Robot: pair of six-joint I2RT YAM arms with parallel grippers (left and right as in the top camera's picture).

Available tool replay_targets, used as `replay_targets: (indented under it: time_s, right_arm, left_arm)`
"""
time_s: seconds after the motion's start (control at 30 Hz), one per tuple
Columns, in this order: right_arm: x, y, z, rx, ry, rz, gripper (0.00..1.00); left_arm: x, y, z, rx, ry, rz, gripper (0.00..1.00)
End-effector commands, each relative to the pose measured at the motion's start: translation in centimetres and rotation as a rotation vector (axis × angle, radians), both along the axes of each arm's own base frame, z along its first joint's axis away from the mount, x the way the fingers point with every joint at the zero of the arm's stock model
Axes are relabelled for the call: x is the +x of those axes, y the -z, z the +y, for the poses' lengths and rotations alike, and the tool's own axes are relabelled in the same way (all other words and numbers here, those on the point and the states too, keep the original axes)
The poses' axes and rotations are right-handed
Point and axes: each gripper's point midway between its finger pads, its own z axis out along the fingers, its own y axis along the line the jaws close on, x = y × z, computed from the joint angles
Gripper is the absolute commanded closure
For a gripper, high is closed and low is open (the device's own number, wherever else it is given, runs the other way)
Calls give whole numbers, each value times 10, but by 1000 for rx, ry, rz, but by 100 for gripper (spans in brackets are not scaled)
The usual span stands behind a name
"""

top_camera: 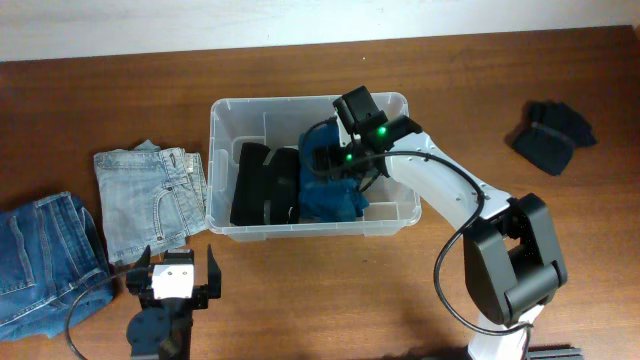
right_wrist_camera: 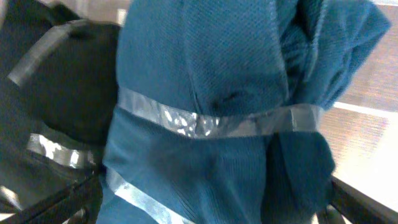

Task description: Pack container

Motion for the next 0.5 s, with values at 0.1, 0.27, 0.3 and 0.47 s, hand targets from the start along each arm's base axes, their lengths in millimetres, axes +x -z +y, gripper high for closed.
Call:
replay_targets:
  time_s: [0.1, 0.27, 0.3, 0.47]
  right_arm:
    - [29, -42, -22, -73, -70, -99, 1]
    - [33, -70, -36, -116, -95, -110, 1]
    - [32, -69, -37, -118, -93, -103, 1]
    - [27, -64, -50, -131, -59, -59, 75]
  left_arm:
    - [0, 1, -1, 13, 9, -1, 1]
    - [0, 1, -1, 12, 9, -1, 1]
    - [0, 1, -1, 13, 9, -1, 1]
    - [0, 1, -1, 13, 9, -1, 0]
